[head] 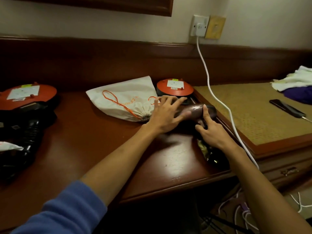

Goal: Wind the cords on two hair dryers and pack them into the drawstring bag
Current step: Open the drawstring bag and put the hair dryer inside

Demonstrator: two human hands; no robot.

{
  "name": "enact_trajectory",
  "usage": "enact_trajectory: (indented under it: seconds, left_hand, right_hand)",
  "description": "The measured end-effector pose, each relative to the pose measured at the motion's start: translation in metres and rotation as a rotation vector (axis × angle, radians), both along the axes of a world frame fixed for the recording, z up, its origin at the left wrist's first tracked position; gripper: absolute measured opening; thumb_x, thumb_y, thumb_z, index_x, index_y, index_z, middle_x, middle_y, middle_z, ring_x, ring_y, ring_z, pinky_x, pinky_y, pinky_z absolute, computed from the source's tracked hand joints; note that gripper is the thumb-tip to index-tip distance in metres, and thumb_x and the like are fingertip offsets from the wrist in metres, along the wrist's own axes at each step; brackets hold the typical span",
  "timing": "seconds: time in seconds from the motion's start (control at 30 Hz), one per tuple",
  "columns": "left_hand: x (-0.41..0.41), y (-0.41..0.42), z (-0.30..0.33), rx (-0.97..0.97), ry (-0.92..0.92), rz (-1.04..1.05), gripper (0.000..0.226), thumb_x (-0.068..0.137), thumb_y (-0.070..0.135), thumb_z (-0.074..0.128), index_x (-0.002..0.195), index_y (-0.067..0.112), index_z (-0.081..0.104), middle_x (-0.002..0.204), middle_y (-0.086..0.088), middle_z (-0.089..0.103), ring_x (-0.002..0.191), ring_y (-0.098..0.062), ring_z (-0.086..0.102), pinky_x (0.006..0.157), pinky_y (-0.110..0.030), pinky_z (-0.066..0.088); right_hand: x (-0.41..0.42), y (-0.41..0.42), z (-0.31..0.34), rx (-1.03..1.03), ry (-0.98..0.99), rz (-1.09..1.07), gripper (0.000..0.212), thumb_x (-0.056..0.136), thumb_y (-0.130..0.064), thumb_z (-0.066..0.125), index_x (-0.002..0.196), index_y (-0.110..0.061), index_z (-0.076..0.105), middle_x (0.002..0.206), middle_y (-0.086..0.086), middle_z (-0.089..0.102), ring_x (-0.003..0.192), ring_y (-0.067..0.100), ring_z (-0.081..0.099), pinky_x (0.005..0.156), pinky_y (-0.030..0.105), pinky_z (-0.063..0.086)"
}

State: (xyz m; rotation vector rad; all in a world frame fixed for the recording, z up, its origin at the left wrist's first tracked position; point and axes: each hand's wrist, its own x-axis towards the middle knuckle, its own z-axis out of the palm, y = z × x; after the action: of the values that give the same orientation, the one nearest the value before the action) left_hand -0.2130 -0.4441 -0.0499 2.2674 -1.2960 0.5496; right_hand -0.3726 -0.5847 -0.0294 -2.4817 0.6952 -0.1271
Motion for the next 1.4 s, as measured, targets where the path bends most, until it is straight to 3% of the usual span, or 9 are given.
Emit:
enact_trajectory:
  seconds: [0.17, 0.33, 0.43, 0.57, 0.73, 0.87, 1.03, 1.2, 1.4]
  left_hand:
    - [0.03, 0.067, -0.006, 0.002, 0.117, 0.357, 0.045, 0.101, 0.047, 0.052, 0.138, 0.023, 0.06, 0.138, -0.009, 0.057, 0.131, -0.029, 0.045, 0.111, -0.047, 0.03]
    - [0.052, 0.123, -0.018, 0.04, 0.199, 0.316, 0.047, 0.1, 0.053, 0.057, 0.128, 0.018, 0.067, 0.128, -0.009, 0.066, 0.122, -0.028, 0.057, 0.105, -0.044, 0.038]
    - [0.055, 0.152, -0.016, -0.012, 0.226, 0.277, 0.048, 0.098, 0.053, 0.062, 0.129, 0.017, 0.064, 0.123, -0.011, 0.072, 0.113, -0.03, 0.066, 0.101, -0.046, 0.045]
    - [0.063, 0.195, -0.017, -0.19, 0.347, 0.209, 0.045, 0.093, 0.044, 0.073, 0.121, 0.017, 0.052, 0.113, -0.012, 0.069, 0.096, -0.026, 0.069, 0.082, -0.043, 0.06]
    - [0.083, 0.235, -0.029, -0.114, 0.261, 0.192, 0.031, 0.089, 0.024, 0.08, 0.11, 0.003, 0.071, 0.108, -0.013, 0.07, 0.099, -0.029, 0.066, 0.086, -0.04, 0.055]
    - [0.095, 0.242, -0.03, -0.096, 0.113, 0.389, 0.027, 0.085, 0.032, 0.081, 0.108, 0.017, 0.08, 0.112, -0.007, 0.062, 0.111, -0.029, 0.052, 0.095, -0.04, 0.034]
    - [0.097, 0.243, -0.027, -0.134, 0.317, 0.255, 0.026, 0.091, 0.022, 0.075, 0.116, 0.026, 0.066, 0.092, 0.0, 0.069, 0.094, -0.024, 0.066, 0.093, -0.046, 0.05]
    - [0.088, 0.23, -0.023, -0.119, 0.218, 0.3, 0.032, 0.082, 0.016, 0.068, 0.101, 0.026, 0.045, 0.074, 0.002, 0.063, 0.073, -0.022, 0.059, 0.084, -0.047, 0.049]
    - [0.086, 0.235, -0.022, -0.088, 0.12, 0.454, 0.01, 0.085, 0.02, 0.068, 0.092, 0.026, 0.072, 0.074, 0.005, 0.061, 0.085, -0.021, 0.059, 0.091, -0.038, 0.035]
  right_hand:
    - [0.008, 0.011, 0.01, -0.158, 0.14, -0.05, 0.09, 0.093, -0.07, 0.041, 0.156, -0.039, -0.016, 0.155, 0.022, 0.033, 0.14, 0.039, 0.037, 0.115, 0.052, 0.032]
    - [0.034, 0.073, 0.032, -0.652, -0.069, -0.159, 0.075, 0.092, -0.055, 0.056, 0.15, -0.014, 0.034, 0.14, 0.02, 0.044, 0.13, 0.038, 0.04, 0.105, 0.052, 0.035]
    - [0.074, 0.118, 0.023, -0.435, -0.235, 0.108, 0.045, 0.092, -0.035, 0.062, 0.13, -0.011, 0.059, 0.125, 0.014, 0.056, 0.118, 0.034, 0.047, 0.099, 0.046, 0.043]
    - [0.127, 0.174, -0.008, -0.109, -0.217, 0.336, 0.042, 0.091, -0.035, 0.07, 0.125, -0.013, 0.064, 0.12, 0.008, 0.066, 0.112, 0.025, 0.059, 0.095, 0.035, 0.048]
    - [0.179, 0.199, -0.016, 0.006, -0.287, 0.4, 0.027, 0.087, -0.027, 0.077, 0.108, -0.01, 0.076, 0.108, 0.005, 0.076, 0.097, 0.017, 0.069, 0.086, 0.029, 0.054]
    - [0.204, 0.205, -0.026, 0.037, -0.343, 0.419, 0.026, 0.085, -0.032, 0.079, 0.101, -0.011, 0.079, 0.1, 0.004, 0.072, 0.083, 0.009, 0.06, 0.065, 0.01, 0.043]
    - [0.215, 0.21, -0.04, 0.006, -0.369, 0.423, 0.021, 0.079, -0.032, 0.076, 0.092, -0.015, 0.073, 0.091, 0.003, 0.071, 0.086, 0.025, 0.066, 0.079, 0.047, 0.054]
    - [0.215, 0.22, -0.036, 0.04, -0.446, 0.395, 0.033, 0.074, -0.014, 0.071, 0.089, -0.02, 0.042, 0.067, -0.001, 0.058, 0.068, 0.031, 0.056, 0.068, 0.047, 0.048]
    - [0.213, 0.21, -0.039, -0.141, -0.456, 0.286, 0.01, 0.085, -0.017, 0.059, 0.086, -0.021, 0.068, 0.083, -0.004, 0.052, 0.095, 0.021, 0.048, 0.086, 0.042, 0.033]
